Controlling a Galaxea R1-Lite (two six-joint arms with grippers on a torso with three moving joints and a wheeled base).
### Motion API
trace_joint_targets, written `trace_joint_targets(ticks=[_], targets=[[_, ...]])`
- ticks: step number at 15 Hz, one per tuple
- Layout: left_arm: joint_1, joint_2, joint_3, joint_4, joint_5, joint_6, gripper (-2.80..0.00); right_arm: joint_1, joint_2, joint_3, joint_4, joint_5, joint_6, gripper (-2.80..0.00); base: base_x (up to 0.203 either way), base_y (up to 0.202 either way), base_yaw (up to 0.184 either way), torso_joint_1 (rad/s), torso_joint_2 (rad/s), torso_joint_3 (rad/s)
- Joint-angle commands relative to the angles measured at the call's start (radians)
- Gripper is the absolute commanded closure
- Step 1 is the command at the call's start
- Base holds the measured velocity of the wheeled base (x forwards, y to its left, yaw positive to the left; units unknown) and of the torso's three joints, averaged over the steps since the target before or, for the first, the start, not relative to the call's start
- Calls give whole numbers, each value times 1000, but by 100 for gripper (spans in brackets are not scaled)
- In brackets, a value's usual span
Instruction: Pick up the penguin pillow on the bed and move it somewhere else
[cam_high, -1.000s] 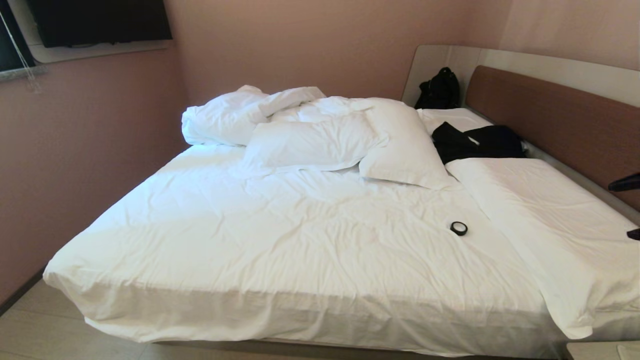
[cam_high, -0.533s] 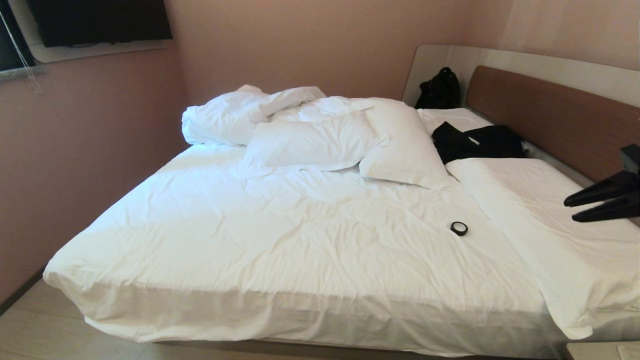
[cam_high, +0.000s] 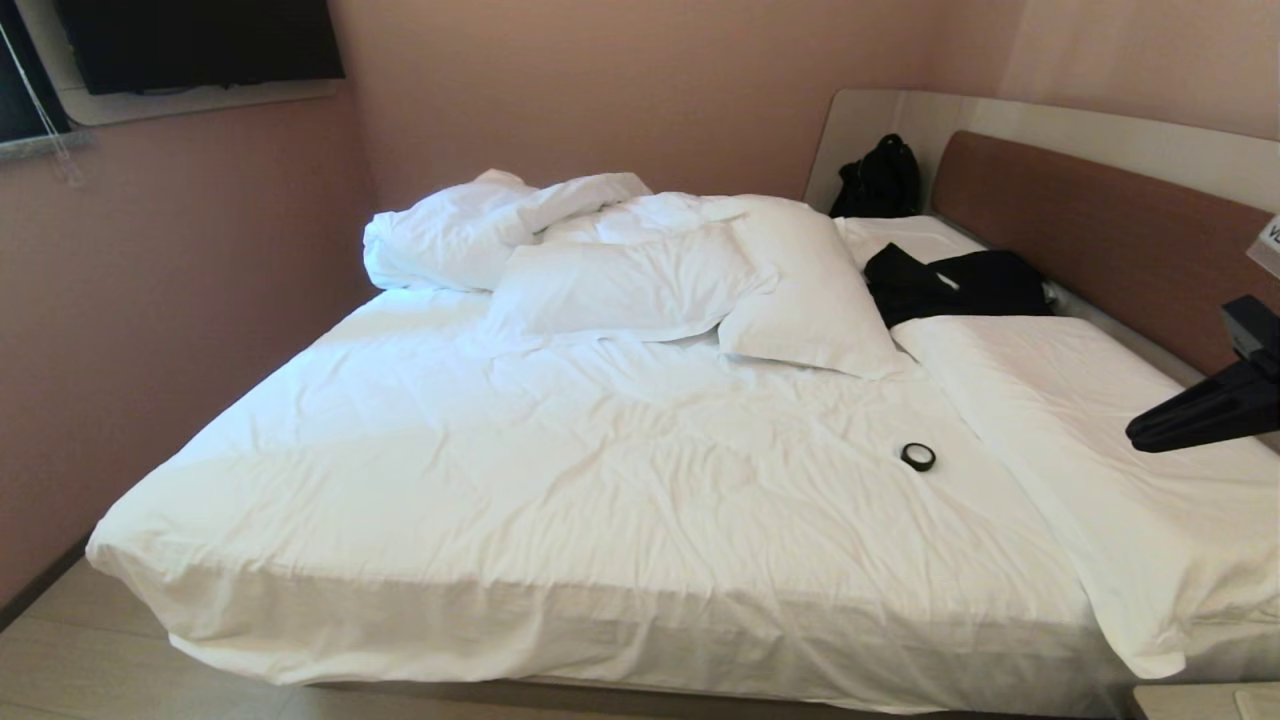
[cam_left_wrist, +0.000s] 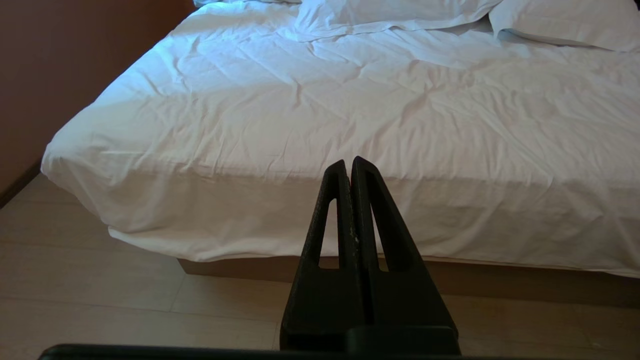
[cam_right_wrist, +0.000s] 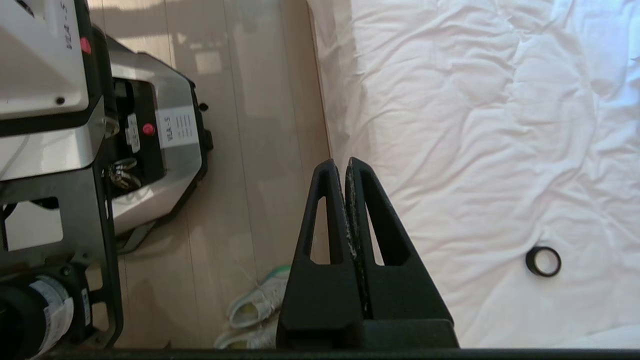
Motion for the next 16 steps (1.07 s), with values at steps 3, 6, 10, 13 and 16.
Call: trace_joint_targets(ticks=[3, 6, 10, 13, 16], targets=[[0, 0, 2, 0, 0, -1, 0, 30, -138, -1, 8, -101, 2, 0, 0, 0, 0, 0, 0, 0], [0, 0, 2, 1, 0, -1, 0, 29, -221, 4, 8, -206, 21, 0, 0, 0, 0, 0, 0, 0], [0, 0, 2, 0, 0, -1, 0, 1, -301, 15, -153, -482, 68, 0, 0, 0, 0, 0, 0, 0], [0, 0, 2, 1, 0, -1, 0, -3, -361, 148, -569, -796, 75, 0, 0, 0, 0, 0, 0, 0], [0, 0, 2, 0, 0, -1, 0, 23, -376, 352, -1190, -979, 101, 0, 0, 0, 0, 0, 0, 0]])
